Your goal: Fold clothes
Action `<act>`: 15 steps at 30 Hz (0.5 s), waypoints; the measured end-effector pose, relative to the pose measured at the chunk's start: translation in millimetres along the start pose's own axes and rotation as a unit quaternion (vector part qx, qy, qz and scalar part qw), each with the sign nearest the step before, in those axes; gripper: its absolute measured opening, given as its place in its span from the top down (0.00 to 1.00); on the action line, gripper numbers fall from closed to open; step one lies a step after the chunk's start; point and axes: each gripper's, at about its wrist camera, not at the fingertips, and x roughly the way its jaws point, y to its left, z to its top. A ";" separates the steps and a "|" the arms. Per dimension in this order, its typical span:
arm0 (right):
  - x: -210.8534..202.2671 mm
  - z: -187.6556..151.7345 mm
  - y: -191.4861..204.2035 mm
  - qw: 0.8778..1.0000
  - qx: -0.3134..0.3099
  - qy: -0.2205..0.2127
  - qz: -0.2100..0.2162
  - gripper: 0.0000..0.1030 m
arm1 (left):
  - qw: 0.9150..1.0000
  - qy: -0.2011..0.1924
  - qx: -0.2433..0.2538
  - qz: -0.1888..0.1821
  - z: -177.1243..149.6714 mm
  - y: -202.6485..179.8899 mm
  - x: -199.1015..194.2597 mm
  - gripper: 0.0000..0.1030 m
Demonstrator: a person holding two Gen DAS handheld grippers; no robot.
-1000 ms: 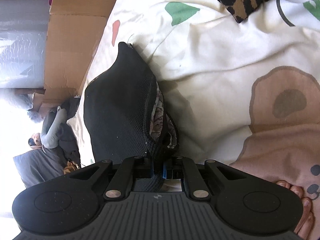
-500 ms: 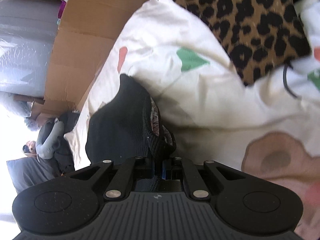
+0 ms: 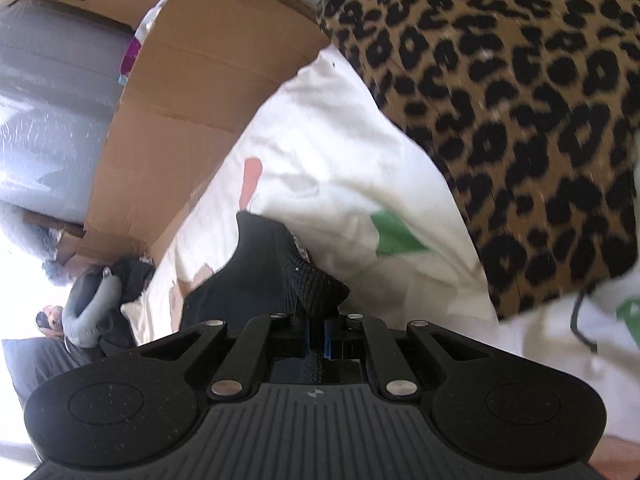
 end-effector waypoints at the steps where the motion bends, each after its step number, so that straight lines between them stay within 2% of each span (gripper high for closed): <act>1: 0.8 4.4 0.7 1.000 0.000 -0.002 0.001 0.95 | 1.000 -0.003 -0.001 0.003 1.3 0.1 -0.5 0.98; 8: 5.5 34.5 6.2 1.000 -0.013 -0.023 -0.002 0.95 | 0.999 -0.028 -0.011 0.011 13.1 2.8 -6.8 0.95; 15: 17.1 50.2 0.9 1.000 -0.015 -0.018 -0.017 0.94 | 0.996 -0.077 -0.017 0.051 31.9 6.7 -19.9 0.82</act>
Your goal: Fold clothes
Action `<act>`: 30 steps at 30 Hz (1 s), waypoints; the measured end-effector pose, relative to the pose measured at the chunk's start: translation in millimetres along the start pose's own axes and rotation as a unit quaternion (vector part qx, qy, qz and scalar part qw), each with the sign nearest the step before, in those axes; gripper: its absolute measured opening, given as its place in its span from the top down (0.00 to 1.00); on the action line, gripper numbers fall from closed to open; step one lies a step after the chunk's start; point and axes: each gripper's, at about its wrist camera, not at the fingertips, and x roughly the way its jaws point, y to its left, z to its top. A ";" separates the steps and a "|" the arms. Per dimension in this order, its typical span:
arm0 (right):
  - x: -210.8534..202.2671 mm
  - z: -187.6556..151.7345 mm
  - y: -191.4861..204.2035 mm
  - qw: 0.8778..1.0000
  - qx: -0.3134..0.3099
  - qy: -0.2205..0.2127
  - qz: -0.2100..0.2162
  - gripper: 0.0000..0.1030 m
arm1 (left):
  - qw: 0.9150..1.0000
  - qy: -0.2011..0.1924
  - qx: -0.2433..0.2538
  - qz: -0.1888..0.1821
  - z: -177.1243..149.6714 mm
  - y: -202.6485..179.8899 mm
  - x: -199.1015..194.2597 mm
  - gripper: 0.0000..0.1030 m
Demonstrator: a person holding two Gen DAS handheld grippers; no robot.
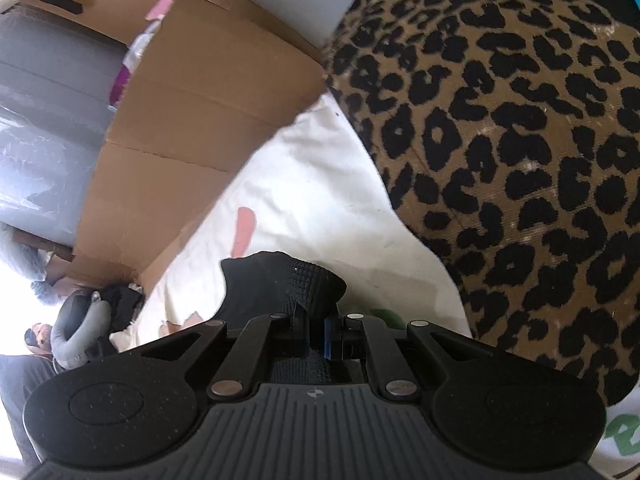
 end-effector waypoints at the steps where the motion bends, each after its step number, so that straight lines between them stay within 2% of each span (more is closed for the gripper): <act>1: 2.6 0.3 -3.5 1.000 0.003 0.006 -0.007 0.91 | 1.000 -0.006 0.002 0.006 3.5 -0.7 -1.2 0.79; 3: 4.6 -1.7 -8.9 1.000 0.003 0.010 -0.021 0.85 | 1.000 -0.016 0.006 0.017 10.9 -3.2 -3.5 0.63; 4: 3.7 -3.2 -12.6 1.000 0.007 0.007 -0.025 0.80 | 0.999 -0.022 0.008 0.023 15.5 -4.8 -5.1 0.59; 6: 1.3 -6.9 -20.6 0.999 0.017 0.001 -0.033 0.61 | 0.999 -0.032 0.010 0.033 27.8 -7.1 -9.5 0.55; 8: -1.4 -12.0 -29.2 0.999 0.028 -0.002 -0.039 0.57 | 0.998 -0.038 0.013 0.040 41.5 -13.8 -12.8 0.53; 14: -12.9 -37.5 -49.4 0.998 0.060 0.003 -0.021 0.57 | 0.994 -0.049 0.054 0.082 87.0 -45.5 -26.7 0.35; 19: -24.2 -66.4 -66.8 0.995 0.099 -0.005 -0.005 0.57 | 0.987 -0.043 0.081 0.135 116.4 -77.3 -21.3 0.35; 21: -30.6 -76.2 -74.8 0.993 0.121 -0.013 0.010 0.57 | 0.986 -0.039 0.082 0.142 125.2 -89.0 -19.8 0.33; 25: -42.8 -87.8 -78.7 0.993 0.117 -0.010 0.019 0.57 | 0.983 -0.024 0.093 0.156 138.8 -114.7 -18.1 0.32; 28: -54.2 -94.8 -80.2 0.992 0.122 -0.011 0.025 0.57 | 0.982 0.001 0.105 0.154 145.5 -135.8 -25.0 0.27; 30: -60.8 -99.6 -80.4 0.992 0.119 -0.015 0.027 0.57 | 0.978 0.003 0.122 0.169 148.8 -150.7 -33.6 0.22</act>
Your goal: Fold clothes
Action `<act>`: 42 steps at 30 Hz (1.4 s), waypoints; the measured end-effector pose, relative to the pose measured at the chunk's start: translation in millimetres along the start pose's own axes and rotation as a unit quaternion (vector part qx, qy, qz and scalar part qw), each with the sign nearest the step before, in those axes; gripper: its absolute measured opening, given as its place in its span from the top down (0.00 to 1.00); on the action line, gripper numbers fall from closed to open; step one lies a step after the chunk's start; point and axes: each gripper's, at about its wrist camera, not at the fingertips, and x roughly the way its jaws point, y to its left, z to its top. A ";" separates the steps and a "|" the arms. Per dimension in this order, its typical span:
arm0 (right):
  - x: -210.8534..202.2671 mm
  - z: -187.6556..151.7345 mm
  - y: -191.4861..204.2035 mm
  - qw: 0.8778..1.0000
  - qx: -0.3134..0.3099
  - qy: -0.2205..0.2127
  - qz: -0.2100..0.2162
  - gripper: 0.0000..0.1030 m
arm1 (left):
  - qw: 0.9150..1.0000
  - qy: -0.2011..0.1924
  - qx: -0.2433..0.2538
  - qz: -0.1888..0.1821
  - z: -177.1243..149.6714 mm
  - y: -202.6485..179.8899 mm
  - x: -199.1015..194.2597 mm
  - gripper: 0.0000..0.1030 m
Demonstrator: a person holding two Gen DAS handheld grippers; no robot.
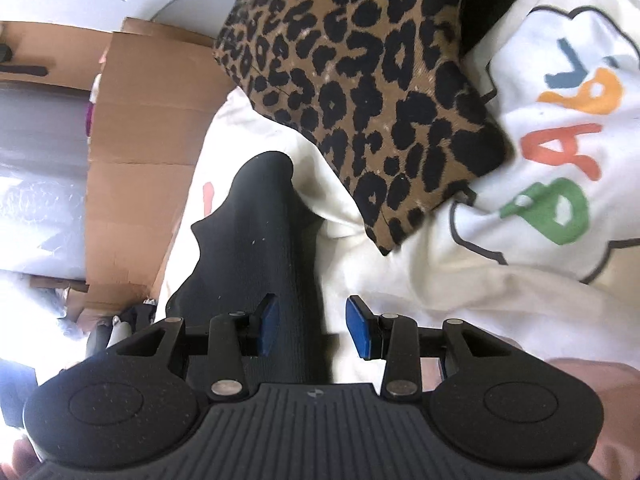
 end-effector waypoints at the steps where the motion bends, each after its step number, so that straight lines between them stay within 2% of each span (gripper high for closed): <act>1: -2.4 -2.7 -0.1 1.000 -0.003 -0.002 0.000 0.57 | 1.000 -0.001 0.009 0.009 3.2 -5.0 -6.5 0.21; 4: -10.4 -7.1 -1.5 1.000 -0.013 -0.003 -0.006 0.57 | 0.999 -0.005 0.023 0.033 10.8 -13.5 -24.3 0.21; 6: -11.1 -7.6 1.3 1.000 -0.019 0.002 -0.003 0.57 | 0.999 -0.010 0.016 0.040 13.3 -13.9 -32.7 0.16; 9: -9.3 -8.8 12.5 0.998 -0.057 0.018 -0.003 0.57 | 0.999 -0.020 0.001 0.029 11.9 -9.0 -35.9 0.16; 13: -7.9 -14.8 19.6 0.997 -0.076 0.021 -0.007 0.57 | 1.000 -0.025 -0.003 0.017 4.7 0.0 -30.2 0.16; 16: -5.3 -19.4 25.0 0.996 -0.091 0.010 -0.011 0.57 | 0.999 -0.020 0.023 0.023 11.5 5.0 -19.1 0.16; 19: -0.8 -23.2 25.3 0.996 -0.092 0.000 -0.020 0.57 | 0.998 -0.033 0.051 0.034 21.4 8.1 -5.8 0.16; 26: -0.8 -24.5 25.8 0.995 -0.100 -0.010 -0.021 0.57 | 0.996 -0.067 0.063 -0.011 31.9 19.1 11.8 0.15; 29: 1.5 -23.6 27.2 0.994 -0.105 -0.013 -0.019 0.57 | 0.994 -0.083 0.064 -0.013 36.5 23.4 16.7 0.08; 40: 28.9 -31.2 32.4 0.986 -0.155 0.033 -0.051 0.57 | 0.994 -0.064 0.085 -0.027 38.6 30.8 61.9 0.08; 42: 33.5 -31.2 29.8 0.986 -0.155 0.038 -0.052 0.57 | 0.993 -0.066 0.090 -0.038 35.8 32.4 68.8 0.12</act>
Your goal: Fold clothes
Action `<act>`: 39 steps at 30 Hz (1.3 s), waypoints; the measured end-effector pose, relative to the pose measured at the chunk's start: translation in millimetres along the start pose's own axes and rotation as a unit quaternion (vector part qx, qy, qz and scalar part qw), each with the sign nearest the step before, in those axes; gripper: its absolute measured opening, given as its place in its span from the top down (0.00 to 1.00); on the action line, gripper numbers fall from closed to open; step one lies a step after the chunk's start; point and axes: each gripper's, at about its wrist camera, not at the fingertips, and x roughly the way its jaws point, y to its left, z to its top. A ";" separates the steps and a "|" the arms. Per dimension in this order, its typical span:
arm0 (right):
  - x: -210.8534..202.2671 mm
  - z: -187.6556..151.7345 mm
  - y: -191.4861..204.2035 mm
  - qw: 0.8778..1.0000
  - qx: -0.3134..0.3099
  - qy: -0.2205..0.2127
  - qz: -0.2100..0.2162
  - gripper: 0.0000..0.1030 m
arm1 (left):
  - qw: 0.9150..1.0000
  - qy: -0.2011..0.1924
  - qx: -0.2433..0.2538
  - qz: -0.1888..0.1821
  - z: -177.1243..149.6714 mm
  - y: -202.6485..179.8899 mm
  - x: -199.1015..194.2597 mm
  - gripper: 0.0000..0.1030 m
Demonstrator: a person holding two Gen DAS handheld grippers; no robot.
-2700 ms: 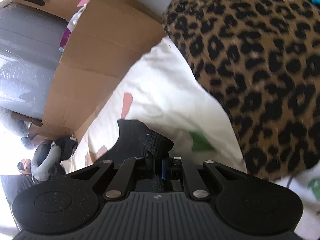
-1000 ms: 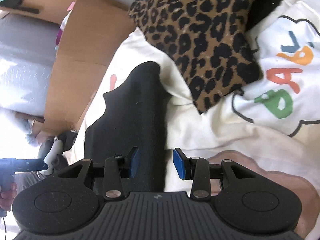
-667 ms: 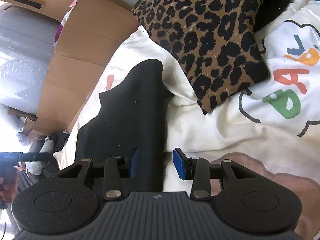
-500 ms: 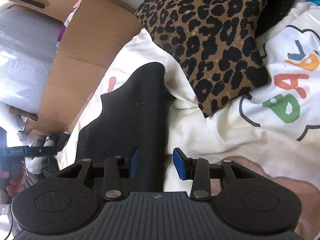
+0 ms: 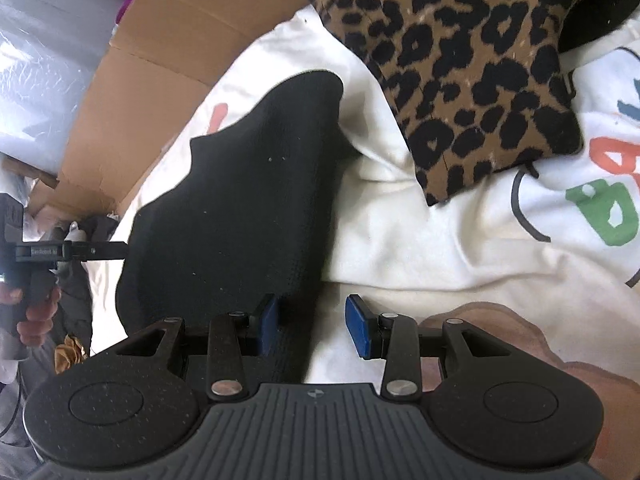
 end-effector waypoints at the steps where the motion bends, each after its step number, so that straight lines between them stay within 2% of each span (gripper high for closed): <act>1: 1.6 0.2 -0.8 1.000 0.003 0.000 0.003 0.57 | 1.000 -0.008 0.004 -0.004 -2.0 0.7 1.8 0.15; 4: 6.1 0.8 -2.4 1.000 0.012 -0.001 0.011 0.57 | 1.000 -0.026 0.004 -0.006 -6.8 6.5 5.8 0.26; 6: 7.5 0.6 -0.9 1.000 0.008 -0.002 0.012 0.57 | 0.999 -0.029 -0.013 -0.031 -7.7 13.4 5.9 0.54; 8: 6.9 -0.4 1.2 1.000 0.006 -0.003 0.013 0.57 | 0.999 -0.033 -0.019 -0.037 -8.2 16.6 3.1 0.63; 9: 6.4 -0.7 1.7 1.000 0.006 -0.003 0.016 0.57 | 0.999 -0.035 -0.018 -0.036 -7.9 17.1 1.7 0.79; 12: 6.5 -1.1 2.5 1.000 0.007 -0.002 0.021 0.57 | 0.998 -0.036 -0.031 -0.041 -5.2 22.2 1.1 0.83; 18: 14.4 2.0 1.8 0.999 0.017 0.000 0.036 0.57 | 0.998 -0.035 -0.034 -0.042 -6.9 26.6 11.8 0.84; 22: 31.5 1.5 -5.9 0.997 0.038 0.022 0.071 0.58 | 0.997 -0.034 -0.047 -0.047 -7.1 31.6 18.3 0.82; 24: 36.4 1.4 -6.3 0.996 0.042 0.025 0.080 0.59 | 0.997 -0.036 -0.048 -0.040 -8.3 32.7 20.4 0.69; 25: 37.3 1.9 -5.2 0.995 0.041 0.028 0.086 0.63 | 0.998 -0.037 -0.048 -0.035 -9.0 33.1 21.3 0.64; 26: 37.4 2.1 -4.3 0.995 0.042 0.030 0.091 0.74 | 0.998 -0.040 -0.046 -0.032 -10.0 33.5 22.1 0.60; 27: 37.5 2.3 -3.5 0.994 0.042 0.031 0.095 0.86 | 0.997 -0.044 -0.045 -0.033 -11.3 34.5 22.7 0.59; 28: 37.3 2.7 -3.0 0.993 0.041 0.032 0.101 0.91 | 0.997 -0.046 -0.048 -0.037 -12.7 36.4 23.6 0.59; 30: 34.6 3.2 -2.7 0.992 0.046 0.030 0.111 0.93 | 0.996 -0.047 -0.057 -0.042 -14.5 40.0 24.8 0.56; 35: 26.6 7.5 -0.4 0.989 0.053 0.025 0.134 0.93 | 0.996 -0.045 -0.064 -0.051 -11.8 41.6 18.2 0.57; 37: 26.5 8.3 -2.3 0.989 0.053 0.029 0.132 0.93 | 0.994 -0.042 -0.079 -0.066 -11.8 44.9 15.3 0.48; 38: 28.5 8.3 -3.0 0.990 0.053 0.033 0.123 0.89 | 0.993 -0.041 -0.087 -0.071 -12.2 46.3 14.9 0.37; 39: 30.5 8.1 -3.7 0.992 0.053 0.037 0.113 0.89 | 0.992 -0.042 -0.089 -0.073 -13.0 46.2 15.4 0.30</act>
